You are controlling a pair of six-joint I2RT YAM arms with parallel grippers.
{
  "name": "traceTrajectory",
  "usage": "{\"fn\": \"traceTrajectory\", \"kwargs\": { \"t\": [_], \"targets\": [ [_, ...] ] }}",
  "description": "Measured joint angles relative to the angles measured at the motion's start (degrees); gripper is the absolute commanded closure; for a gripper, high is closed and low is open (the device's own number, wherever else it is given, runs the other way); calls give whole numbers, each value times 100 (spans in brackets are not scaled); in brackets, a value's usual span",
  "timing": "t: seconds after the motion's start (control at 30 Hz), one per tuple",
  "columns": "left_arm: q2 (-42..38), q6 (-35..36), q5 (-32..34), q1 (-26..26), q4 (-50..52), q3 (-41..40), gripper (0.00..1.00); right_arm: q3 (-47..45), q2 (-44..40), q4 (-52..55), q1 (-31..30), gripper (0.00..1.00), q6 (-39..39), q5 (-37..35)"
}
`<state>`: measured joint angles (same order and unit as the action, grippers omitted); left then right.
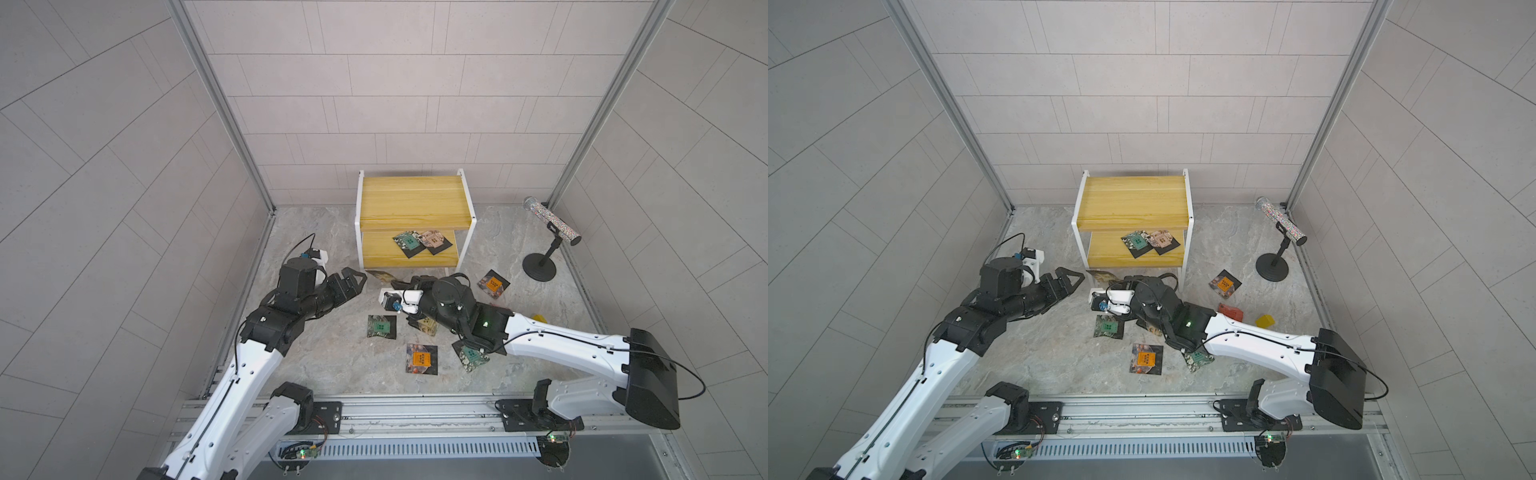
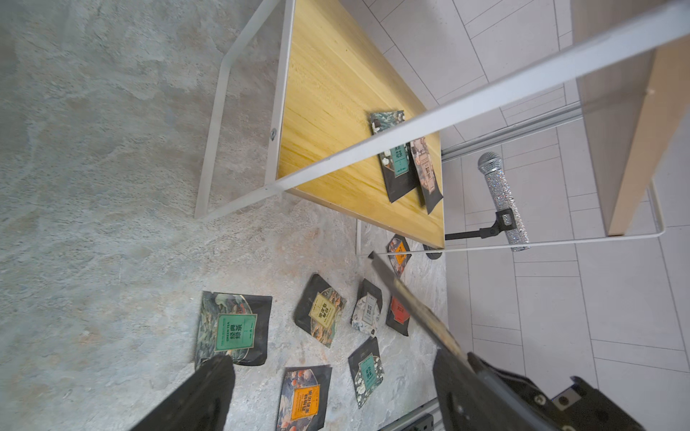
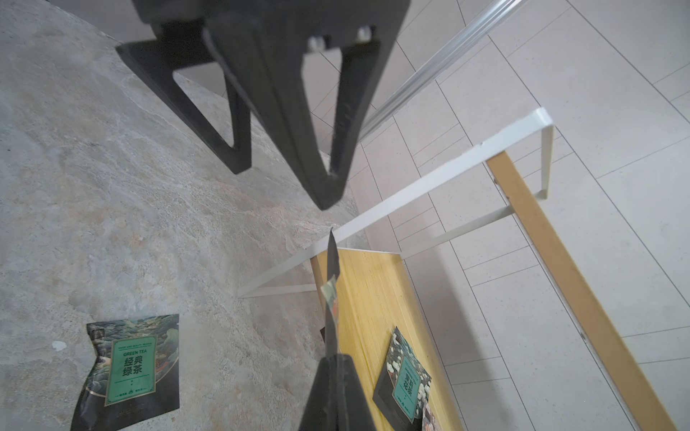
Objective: Remove the tea bags from the shelf
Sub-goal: Place the tea bag at the center of the board.
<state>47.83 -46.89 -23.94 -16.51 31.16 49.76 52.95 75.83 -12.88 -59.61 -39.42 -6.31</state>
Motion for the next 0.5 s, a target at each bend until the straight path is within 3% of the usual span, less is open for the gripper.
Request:
{"fn": "traceTrajectory", "kwargs": {
  "t": [0.2,0.33,0.5],
  "targets": [
    [2,-195,-162,0,-166,-2,12,0,0,-50,-317,100,-46,-116],
    [0,-275,-216,0,-278,-50,23,0,2,-125,-476,100,-66,-177],
    [0,-326,-282,0,-352,-140,45,0,63,-214,-605,100,-87,-201]
  ]
}}
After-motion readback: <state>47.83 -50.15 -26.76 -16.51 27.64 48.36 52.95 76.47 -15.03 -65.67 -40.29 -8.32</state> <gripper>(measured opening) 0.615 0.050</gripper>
